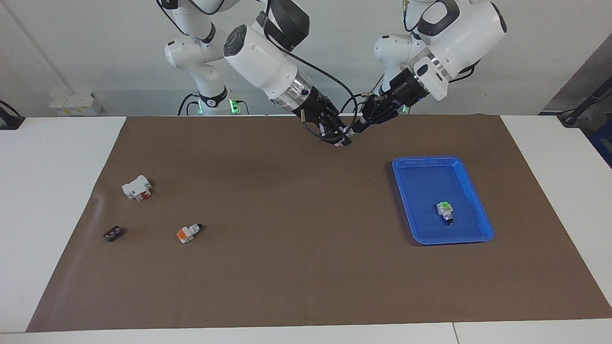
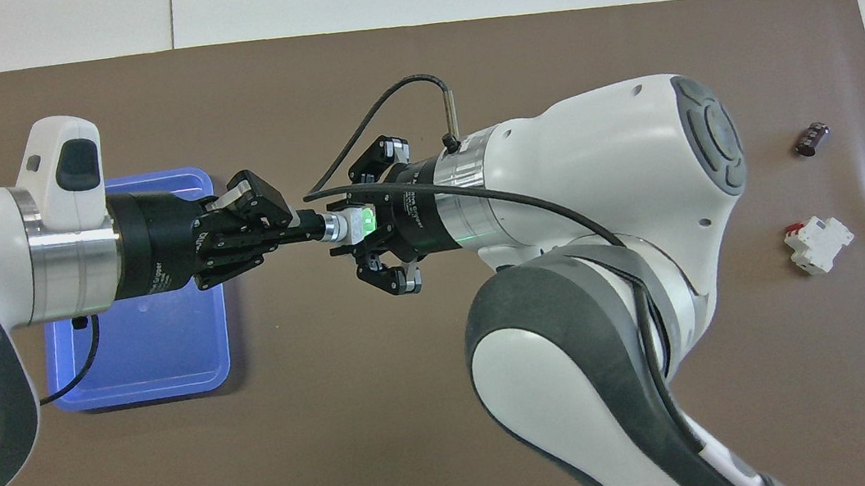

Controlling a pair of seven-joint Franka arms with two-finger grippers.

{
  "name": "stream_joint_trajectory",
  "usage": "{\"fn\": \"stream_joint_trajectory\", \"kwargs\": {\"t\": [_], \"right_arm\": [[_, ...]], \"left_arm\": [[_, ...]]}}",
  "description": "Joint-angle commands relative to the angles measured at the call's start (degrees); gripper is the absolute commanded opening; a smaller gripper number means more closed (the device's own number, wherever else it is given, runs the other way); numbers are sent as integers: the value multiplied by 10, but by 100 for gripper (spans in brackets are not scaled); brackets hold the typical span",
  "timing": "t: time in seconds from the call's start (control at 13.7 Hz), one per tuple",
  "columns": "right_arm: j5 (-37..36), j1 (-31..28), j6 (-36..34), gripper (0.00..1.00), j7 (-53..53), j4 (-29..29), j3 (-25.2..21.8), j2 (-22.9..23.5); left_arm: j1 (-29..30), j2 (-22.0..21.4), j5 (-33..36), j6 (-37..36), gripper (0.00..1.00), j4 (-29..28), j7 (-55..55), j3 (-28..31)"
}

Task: Turn and place switch with both arms
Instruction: 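Grasp the switch with the left gripper while the right gripper holds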

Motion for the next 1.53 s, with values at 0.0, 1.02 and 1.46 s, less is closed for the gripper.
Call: {"fn": "stream_joint_trajectory", "kwargs": {"t": [0.0,1.02,1.46], "right_arm": [[-12,-3,-9,0,15,10,2,1],[-12,-3,-9,0,15,10,2,1],[-12,-3,-9,0,15,10,2,1]], "left_arm": [[-13,-20,-7,8,0,-25,112,5],[-16,-26,1,-80,0,-20,565,6],[-36,-32,1,-104,0,-20,631,5]]}}
